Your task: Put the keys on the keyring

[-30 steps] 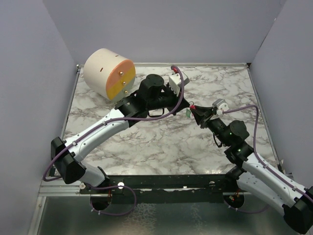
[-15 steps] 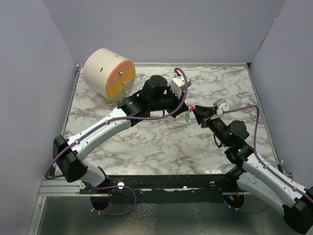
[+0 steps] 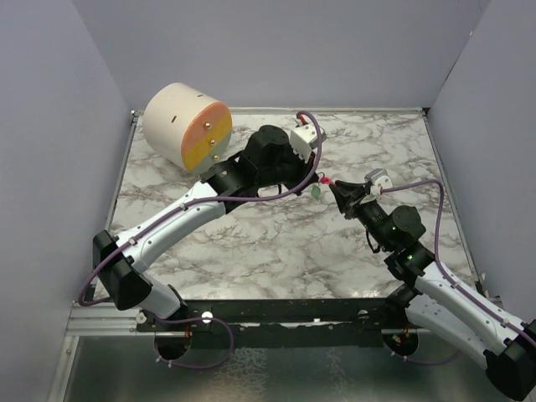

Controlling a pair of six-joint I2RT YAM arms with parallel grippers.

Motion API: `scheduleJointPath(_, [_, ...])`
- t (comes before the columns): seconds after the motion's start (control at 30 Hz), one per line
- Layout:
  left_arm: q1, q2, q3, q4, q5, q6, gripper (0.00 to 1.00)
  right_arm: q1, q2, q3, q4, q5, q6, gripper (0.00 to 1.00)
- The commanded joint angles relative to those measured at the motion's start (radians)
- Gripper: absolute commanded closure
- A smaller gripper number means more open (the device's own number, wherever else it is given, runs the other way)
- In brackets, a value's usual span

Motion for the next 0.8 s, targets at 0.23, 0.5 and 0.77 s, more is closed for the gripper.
scheduleJointPath(0.23, [-0.014,0.029,0.041,-0.009,-0.065,0.024,1.00,0.005,-0.020,0.026,-0.027,-0.071,0.008,0.80])
scheduleJointPath(0.5, [-0.016,0.051,0.066,-0.046,-0.077,0.033,1.00,0.005,-0.021,0.036,-0.049,-0.070,0.005,0.71])
scheduleJointPath(0.77, [-0.018,0.096,0.142,-0.119,-0.080,0.040,1.00,0.005,-0.028,0.030,-0.045,-0.095,-0.001,0.52])
